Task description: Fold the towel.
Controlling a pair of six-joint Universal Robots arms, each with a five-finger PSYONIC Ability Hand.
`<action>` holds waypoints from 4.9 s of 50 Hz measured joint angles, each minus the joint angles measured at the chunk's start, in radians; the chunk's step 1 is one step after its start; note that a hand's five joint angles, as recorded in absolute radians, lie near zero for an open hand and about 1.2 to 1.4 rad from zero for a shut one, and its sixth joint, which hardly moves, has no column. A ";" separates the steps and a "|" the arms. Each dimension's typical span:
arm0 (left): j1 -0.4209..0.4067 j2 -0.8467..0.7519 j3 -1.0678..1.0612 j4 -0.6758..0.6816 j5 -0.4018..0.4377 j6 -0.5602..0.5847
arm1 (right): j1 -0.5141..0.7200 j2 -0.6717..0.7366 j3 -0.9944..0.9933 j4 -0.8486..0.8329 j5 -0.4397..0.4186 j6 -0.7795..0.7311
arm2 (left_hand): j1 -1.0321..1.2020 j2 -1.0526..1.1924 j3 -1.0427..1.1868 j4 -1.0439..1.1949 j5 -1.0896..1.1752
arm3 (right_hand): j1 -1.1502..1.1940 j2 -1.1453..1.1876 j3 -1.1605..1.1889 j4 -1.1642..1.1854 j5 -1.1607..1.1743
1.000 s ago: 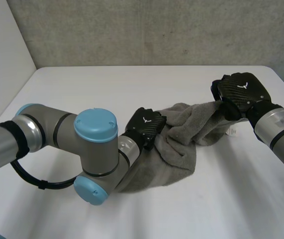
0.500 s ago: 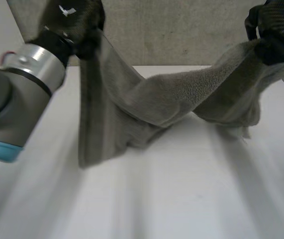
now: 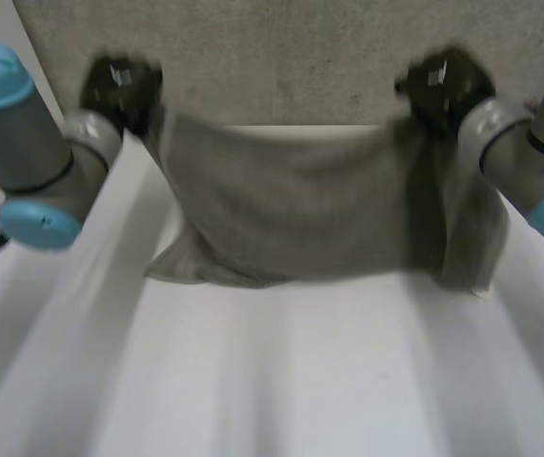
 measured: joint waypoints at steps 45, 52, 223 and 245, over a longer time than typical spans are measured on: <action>0.147 0.141 -0.761 0.470 0.027 -0.213 | 0.034 0.000 0.521 -0.064 -0.070 0.162 | 0.000 0.002 0.001 0.000 0.000 | -0.918 -0.920 -0.944 -0.937 -0.973; 0.152 0.158 -0.761 0.470 0.021 -0.217 | 0.014 -0.149 0.589 -0.096 -0.066 0.274 | 0.000 0.002 0.001 0.000 0.000 | -1.029 -1.026 -1.057 -1.041 -1.078; 0.426 0.776 -1.125 0.211 0.355 -0.166 | -0.297 -0.640 0.777 0.204 -0.265 -0.050 | 0.000 0.002 0.002 0.000 0.014 | 0.009 0.021 0.001 0.003 0.015; 0.210 -0.048 -0.481 0.258 0.074 -0.148 | -0.128 0.140 0.236 -0.044 -0.056 -0.051 | 0.000 0.002 0.002 0.000 0.014 | 0.009 0.021 0.001 0.003 0.015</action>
